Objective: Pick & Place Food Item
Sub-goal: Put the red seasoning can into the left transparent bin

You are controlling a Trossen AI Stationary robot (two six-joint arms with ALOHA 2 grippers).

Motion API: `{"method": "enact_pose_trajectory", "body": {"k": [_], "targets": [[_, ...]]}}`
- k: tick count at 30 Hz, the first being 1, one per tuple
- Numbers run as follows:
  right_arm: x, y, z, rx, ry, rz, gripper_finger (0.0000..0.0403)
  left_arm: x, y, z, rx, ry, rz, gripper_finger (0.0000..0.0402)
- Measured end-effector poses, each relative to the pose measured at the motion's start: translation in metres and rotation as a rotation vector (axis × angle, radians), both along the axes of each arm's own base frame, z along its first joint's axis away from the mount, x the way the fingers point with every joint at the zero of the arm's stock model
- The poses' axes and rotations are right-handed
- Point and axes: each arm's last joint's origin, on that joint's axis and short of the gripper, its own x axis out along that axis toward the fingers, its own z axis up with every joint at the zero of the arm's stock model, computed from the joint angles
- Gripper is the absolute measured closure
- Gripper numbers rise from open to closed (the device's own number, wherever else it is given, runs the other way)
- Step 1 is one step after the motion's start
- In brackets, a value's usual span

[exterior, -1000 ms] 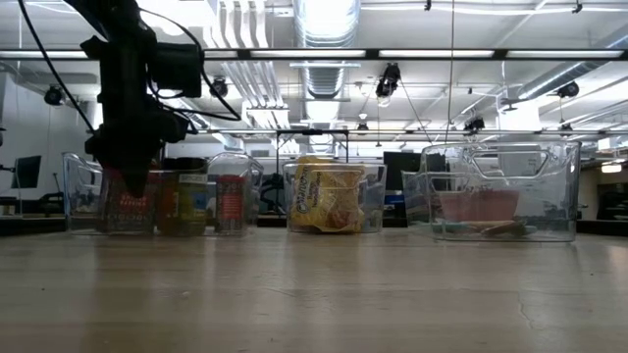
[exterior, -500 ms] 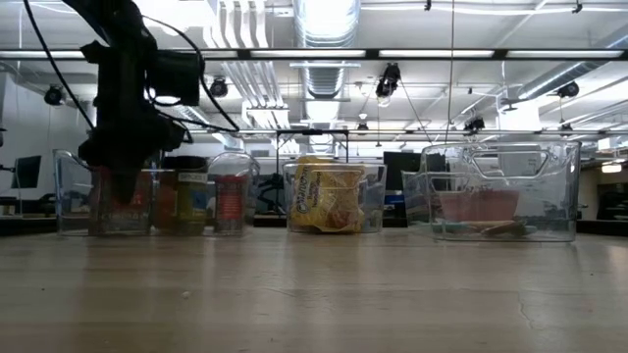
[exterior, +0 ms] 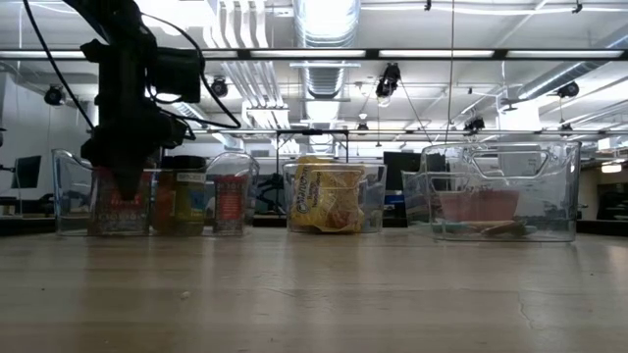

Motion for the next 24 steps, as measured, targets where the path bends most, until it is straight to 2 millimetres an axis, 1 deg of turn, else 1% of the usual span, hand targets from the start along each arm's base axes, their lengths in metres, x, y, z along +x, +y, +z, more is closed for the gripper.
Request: {"method": "enact_pose_trajectory", "body": {"k": [6,11,18,24], "targets": [[0.000,0.000,0.000,0.000,-0.001,0.000,0.0169,0.000,0.000,0.000,-0.001,-0.001,0.014,0.0098],[0.000,0.000,0.000,0.001,-0.001,0.000,0.0169,0.000,0.000,0.001,-0.001,-0.001,0.019,0.0071],[0.000,0.000,0.000,0.001,-0.001,0.000,0.0169,-0.001,0.000,0.003,-0.006,0.012,0.022,0.0065],[0.000,0.000,0.000,0.001,-0.001,0.000,0.0169,0.005,0.002,0.016,0.003,-0.013,0.017,0.0065]]}}
